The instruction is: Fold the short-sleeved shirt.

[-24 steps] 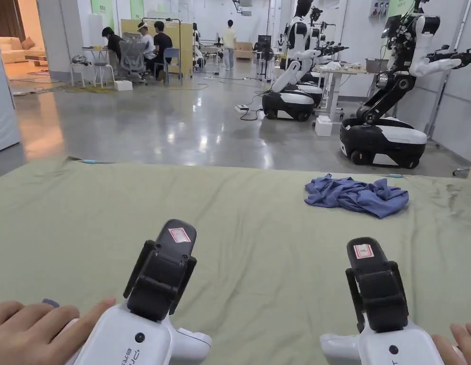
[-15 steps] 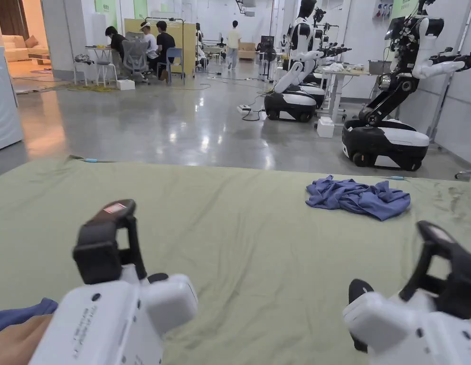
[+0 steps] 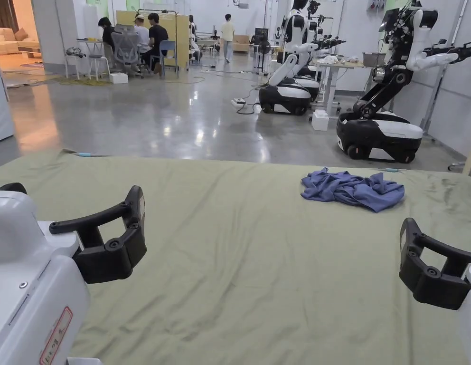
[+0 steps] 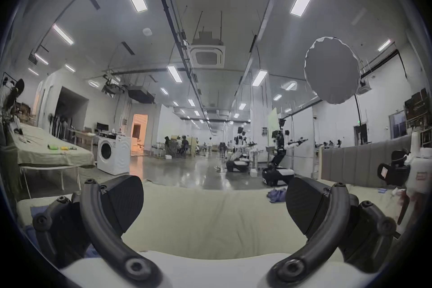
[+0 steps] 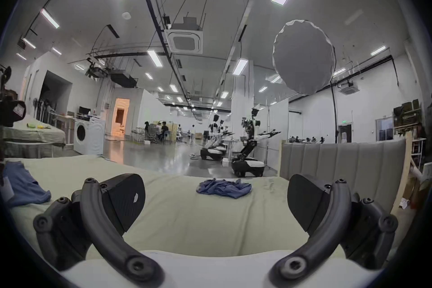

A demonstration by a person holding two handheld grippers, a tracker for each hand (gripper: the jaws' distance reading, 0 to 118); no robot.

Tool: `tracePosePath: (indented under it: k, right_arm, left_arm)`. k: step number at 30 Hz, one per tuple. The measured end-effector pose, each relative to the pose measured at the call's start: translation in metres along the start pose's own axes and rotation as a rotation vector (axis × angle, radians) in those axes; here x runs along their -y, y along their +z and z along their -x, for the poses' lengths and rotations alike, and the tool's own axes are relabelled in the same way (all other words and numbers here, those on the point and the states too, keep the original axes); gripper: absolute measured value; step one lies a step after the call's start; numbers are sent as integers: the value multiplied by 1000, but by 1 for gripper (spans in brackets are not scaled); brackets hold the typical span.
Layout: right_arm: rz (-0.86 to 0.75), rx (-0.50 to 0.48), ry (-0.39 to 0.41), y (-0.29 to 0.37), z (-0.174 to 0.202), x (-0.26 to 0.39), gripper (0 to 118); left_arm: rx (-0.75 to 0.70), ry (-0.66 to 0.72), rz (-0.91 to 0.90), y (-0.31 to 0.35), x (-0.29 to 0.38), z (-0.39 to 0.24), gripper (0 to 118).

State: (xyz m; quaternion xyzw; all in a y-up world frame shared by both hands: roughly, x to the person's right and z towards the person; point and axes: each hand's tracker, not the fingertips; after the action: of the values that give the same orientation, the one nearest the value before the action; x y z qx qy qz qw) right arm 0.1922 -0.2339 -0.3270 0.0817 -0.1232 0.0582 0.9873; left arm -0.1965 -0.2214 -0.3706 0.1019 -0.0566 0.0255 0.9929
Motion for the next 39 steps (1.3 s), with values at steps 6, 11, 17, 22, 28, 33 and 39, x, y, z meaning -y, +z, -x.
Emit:
tracePosePath:
  k: [6, 11, 17, 22, 28, 33, 39]
  right_arm:
    - [-9, -30, -58, -1, 6, -5, 118]
    - [-10, -43, -61, -5, 7, -9, 118]
    - [-5, -51, -66, -6, 9, -11, 118]
    - [8, -49, -70, -8, 10, -10, 118]
    - [11, -51, -76, -9, 10, -10, 118]
    - [18, -68, -74, -9, 14, -8, 118]
    - [23, -81, -33, -9, 17, -5, 118]
  left_arm:
    - [-17, -139, 107, -6, 11, -16, 118]
    - [-2, -150, 132, -5, 11, -20, 118]
    - [9, -76, 136, -6, 7, -12, 118]
    - [-4, -55, 143, -7, 6, -6, 118]
    - [-18, -73, 151, -9, 6, -5, 118]
    - [-2, -81, 159, -11, 7, -10, 118]
    - [-5, -122, 156, -12, 7, -16, 118]
